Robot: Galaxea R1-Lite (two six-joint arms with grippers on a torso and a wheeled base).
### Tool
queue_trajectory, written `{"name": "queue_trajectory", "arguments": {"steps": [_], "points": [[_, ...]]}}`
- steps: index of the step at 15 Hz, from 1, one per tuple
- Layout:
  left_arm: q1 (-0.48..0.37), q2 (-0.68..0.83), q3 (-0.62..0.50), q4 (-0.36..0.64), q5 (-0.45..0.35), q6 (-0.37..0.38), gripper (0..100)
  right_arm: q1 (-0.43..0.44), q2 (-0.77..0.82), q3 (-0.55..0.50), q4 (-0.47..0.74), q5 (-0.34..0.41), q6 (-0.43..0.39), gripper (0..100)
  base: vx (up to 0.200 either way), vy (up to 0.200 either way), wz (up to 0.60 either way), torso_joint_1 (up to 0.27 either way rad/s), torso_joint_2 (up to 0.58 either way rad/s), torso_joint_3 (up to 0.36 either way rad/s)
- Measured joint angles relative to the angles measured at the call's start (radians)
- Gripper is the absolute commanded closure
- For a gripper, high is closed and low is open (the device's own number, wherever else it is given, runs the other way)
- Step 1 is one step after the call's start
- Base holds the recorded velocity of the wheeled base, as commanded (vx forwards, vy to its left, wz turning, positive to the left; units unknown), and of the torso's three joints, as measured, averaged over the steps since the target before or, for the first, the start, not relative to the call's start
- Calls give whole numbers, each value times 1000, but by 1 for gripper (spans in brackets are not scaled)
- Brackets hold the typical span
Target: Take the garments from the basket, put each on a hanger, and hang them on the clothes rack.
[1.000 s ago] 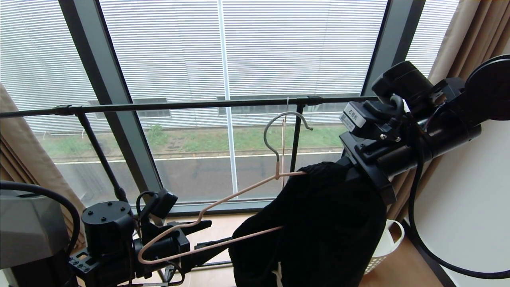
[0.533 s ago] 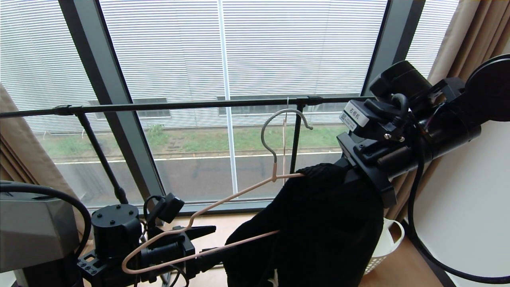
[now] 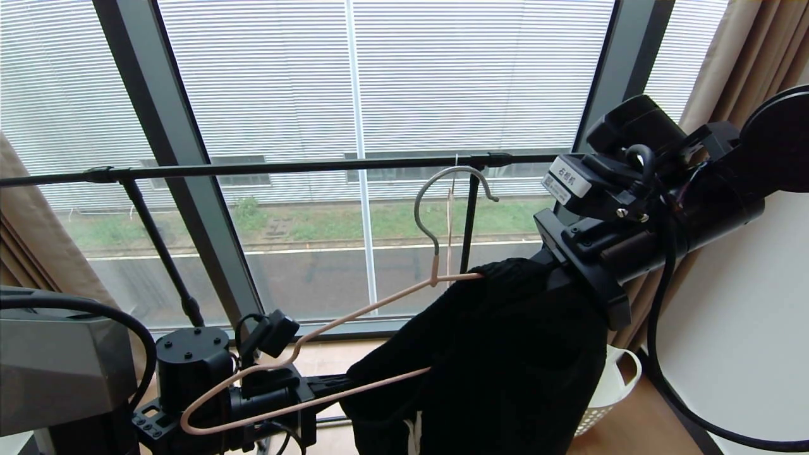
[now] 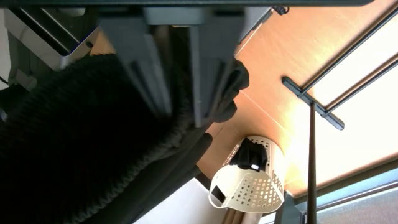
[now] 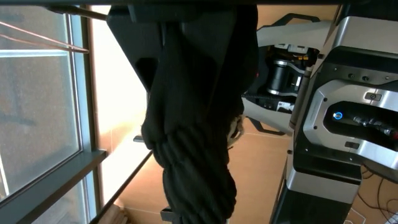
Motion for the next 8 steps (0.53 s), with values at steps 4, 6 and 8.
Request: {"name": "queue_trajectory", "arguments": {"steps": [4, 6, 8], "points": [[29, 1, -5, -16, 0, 0, 100, -60, -4, 17, 1, 1, -1, 100, 0, 0, 0, 0, 0, 0], [48, 2, -10, -21, 0, 0, 100, -102, -12, 36, 0, -1, -3, 100, 0, 0, 0, 0, 0, 0], [79, 1, -20, -21, 0, -1, 100, -141, -20, 49, 0, -8, -6, 100, 0, 0, 0, 0, 0, 0]]}}
